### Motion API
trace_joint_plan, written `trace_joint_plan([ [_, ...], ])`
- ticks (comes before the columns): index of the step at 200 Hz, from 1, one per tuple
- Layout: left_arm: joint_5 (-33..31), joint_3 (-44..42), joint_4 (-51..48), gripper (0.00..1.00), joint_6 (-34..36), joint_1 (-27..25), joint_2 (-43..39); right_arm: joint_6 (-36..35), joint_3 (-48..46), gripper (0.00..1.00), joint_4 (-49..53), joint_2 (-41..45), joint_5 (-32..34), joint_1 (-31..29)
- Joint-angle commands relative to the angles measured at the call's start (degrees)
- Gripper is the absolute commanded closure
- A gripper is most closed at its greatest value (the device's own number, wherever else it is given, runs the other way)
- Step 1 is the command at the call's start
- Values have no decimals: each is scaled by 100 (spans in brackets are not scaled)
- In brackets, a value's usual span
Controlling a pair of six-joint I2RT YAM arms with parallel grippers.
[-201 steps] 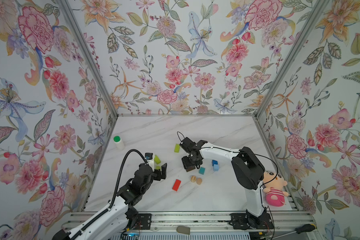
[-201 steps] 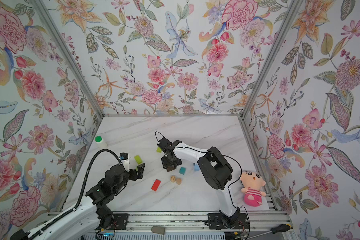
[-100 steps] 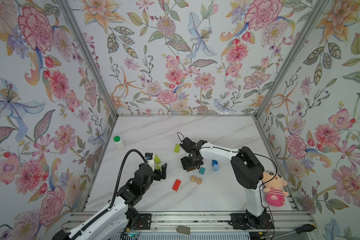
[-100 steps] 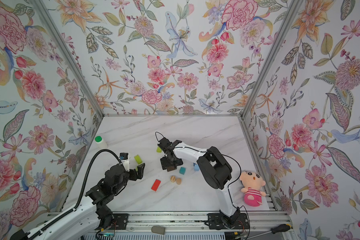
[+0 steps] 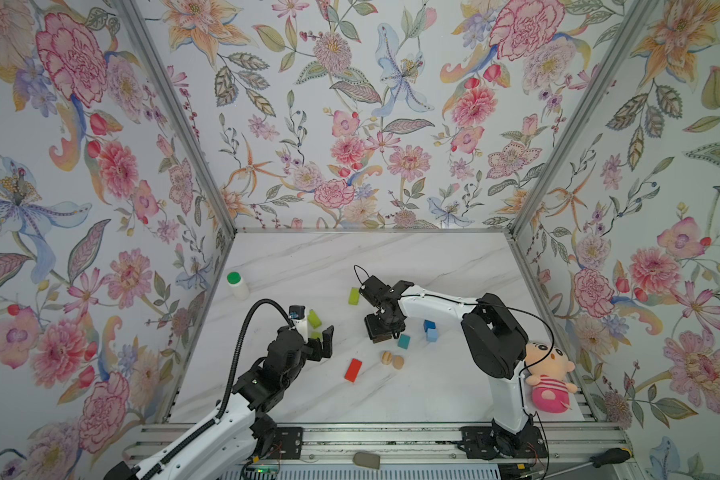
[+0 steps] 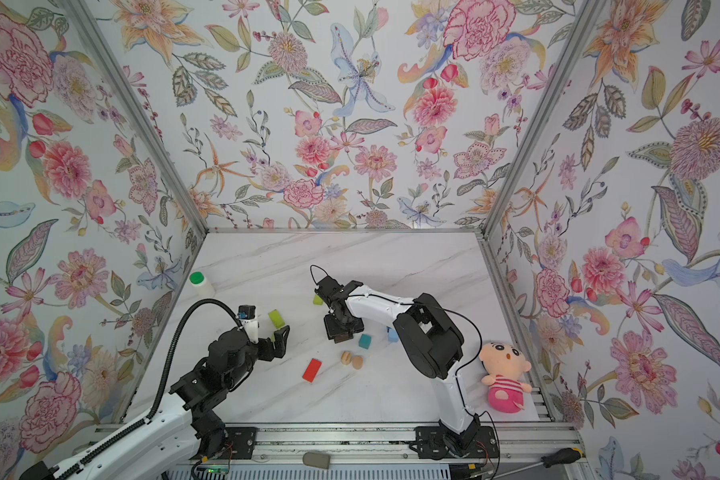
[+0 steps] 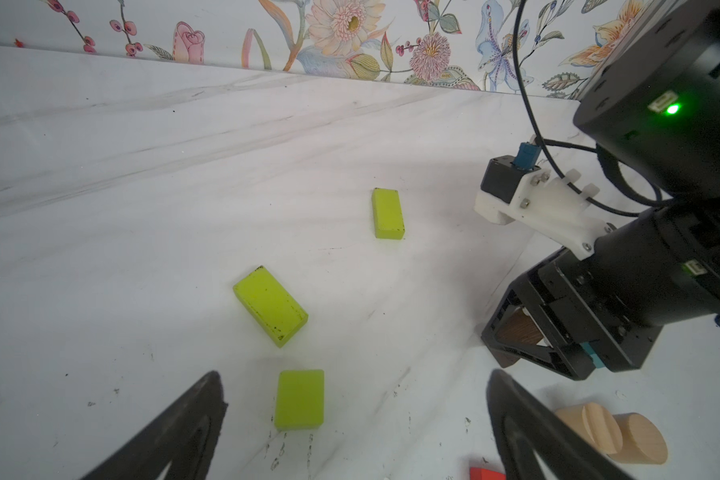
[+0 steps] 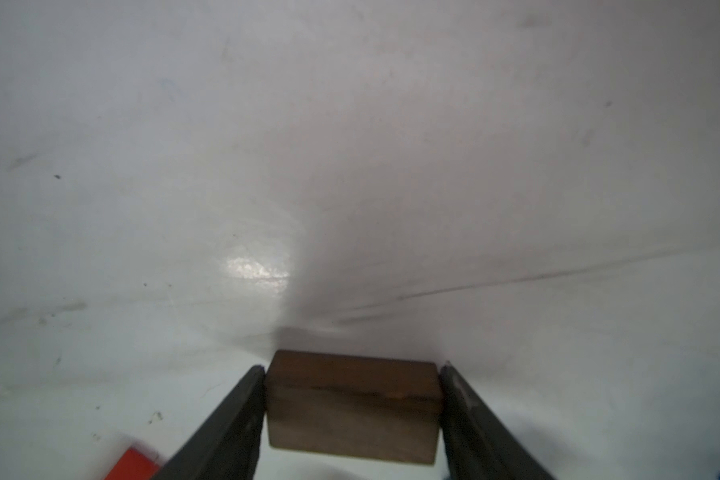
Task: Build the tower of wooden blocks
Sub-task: 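Lift the dark brown block with the right gripper and carry it farther from the robot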
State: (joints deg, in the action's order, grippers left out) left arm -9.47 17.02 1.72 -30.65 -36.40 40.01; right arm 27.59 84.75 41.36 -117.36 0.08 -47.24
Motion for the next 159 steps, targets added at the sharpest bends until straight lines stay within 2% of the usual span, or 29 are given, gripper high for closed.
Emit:
trace_joint_plan([
  [1,-134,-10,45,1,84,-60,-2,145,179,36,179,-100,165,174],
  [77,-207,199,179,1,195,-51,316,279,1043,36,173,-642,33,978],
  [94,-226,302,215,1,237,-51,459,307,1215,36,165,-823,-170,1357],
  [132,-222,526,278,1,329,-47,760,198,1391,20,170,-862,-384,1549],
  [159,-205,622,338,1,361,-45,944,181,1365,16,170,-847,-616,1595],
])
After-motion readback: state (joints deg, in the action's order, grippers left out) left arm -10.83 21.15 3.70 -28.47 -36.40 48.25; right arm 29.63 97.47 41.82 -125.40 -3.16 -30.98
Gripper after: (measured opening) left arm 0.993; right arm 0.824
